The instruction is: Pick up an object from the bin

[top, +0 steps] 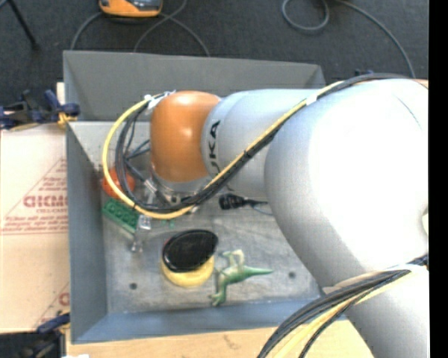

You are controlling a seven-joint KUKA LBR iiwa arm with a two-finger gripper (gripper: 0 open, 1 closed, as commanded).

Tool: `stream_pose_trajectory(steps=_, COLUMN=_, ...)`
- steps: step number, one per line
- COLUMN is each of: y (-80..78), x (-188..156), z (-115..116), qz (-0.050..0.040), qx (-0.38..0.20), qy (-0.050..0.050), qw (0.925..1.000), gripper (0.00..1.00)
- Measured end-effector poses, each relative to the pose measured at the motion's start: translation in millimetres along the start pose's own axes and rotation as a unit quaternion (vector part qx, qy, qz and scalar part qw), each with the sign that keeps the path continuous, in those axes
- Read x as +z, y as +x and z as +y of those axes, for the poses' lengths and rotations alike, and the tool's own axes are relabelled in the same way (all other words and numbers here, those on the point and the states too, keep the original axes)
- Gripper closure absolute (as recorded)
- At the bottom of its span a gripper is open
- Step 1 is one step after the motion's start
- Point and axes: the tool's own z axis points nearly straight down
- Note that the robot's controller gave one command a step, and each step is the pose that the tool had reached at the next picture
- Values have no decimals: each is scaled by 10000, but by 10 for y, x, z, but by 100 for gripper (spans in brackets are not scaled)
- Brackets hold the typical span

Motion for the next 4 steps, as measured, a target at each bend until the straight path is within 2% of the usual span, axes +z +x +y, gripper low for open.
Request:
stream_pose_trajectory(steps=1, y=-143, x=-10, z=-133, qz=-33, qx=-624, qy=-15, qw=9980, gripper=100)
stream_pose_trajectory(steps=3, y=-144, x=-16, z=-133, qz=-29, qx=-620, qy=-15, qw=9981, gripper=100)
stream_pose_trajectory(steps=4, y=-122, x=-89, z=-145, qz=25, qx=-617, qy=10, qw=9981, gripper=100)
